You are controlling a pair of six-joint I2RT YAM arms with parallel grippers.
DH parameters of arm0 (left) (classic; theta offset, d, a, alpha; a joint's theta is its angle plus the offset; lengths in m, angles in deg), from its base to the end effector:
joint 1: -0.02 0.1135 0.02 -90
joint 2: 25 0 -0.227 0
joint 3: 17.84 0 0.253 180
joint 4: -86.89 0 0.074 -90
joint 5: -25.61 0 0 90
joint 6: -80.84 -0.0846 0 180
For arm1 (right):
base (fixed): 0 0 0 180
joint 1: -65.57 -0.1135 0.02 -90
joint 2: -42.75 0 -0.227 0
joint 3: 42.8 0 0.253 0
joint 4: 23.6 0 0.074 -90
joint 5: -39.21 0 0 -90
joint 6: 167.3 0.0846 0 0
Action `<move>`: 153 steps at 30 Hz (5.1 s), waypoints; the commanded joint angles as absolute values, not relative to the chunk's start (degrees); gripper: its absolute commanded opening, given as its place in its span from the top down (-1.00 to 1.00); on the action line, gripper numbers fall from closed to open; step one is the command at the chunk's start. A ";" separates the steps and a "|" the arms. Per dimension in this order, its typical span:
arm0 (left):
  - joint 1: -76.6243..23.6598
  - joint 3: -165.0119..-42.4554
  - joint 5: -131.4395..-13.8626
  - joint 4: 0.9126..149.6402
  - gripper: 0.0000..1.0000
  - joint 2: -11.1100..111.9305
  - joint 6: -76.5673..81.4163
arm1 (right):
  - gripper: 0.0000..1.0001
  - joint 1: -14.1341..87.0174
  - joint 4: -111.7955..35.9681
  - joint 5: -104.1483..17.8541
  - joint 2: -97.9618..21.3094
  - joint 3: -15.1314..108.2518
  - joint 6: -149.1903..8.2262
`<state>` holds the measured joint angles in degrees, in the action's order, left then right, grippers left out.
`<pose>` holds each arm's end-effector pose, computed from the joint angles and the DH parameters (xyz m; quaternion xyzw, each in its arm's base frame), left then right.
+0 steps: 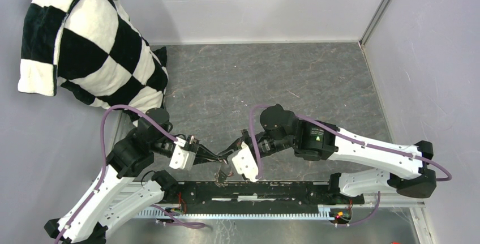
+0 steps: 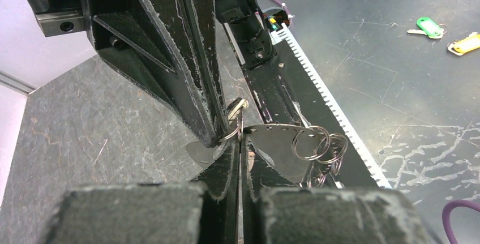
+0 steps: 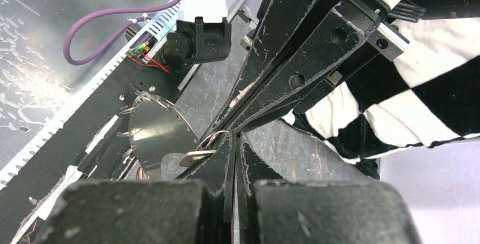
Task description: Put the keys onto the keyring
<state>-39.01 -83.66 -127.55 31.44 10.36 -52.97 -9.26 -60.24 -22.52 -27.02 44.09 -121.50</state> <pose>0.0726 -0.1560 0.3257 0.6863 0.3526 -0.4222 0.4758 0.0459 0.3225 0.3514 -0.7540 0.2804 0.3402 0.4870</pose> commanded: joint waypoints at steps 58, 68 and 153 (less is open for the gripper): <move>-39.01 -68.10 -125.18 86.45 0.96 1.70 -21.15 | 0.36 -1.54 -72.16 -16.92 -38.10 63.60 -107.43; -39.01 -66.12 -123.61 96.09 0.96 2.23 -19.60 | 0.41 2.33 -72.67 -8.56 -41.57 67.25 -98.85; -41.29 -62.72 -121.73 109.38 0.96 2.15 -27.79 | 0.03 5.32 -72.66 -5.22 -43.58 75.96 -93.82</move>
<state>-40.58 -61.17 -121.78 106.28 2.58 -25.71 4.38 -76.96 -2.93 -44.16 76.27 -93.57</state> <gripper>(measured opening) 0.032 0.482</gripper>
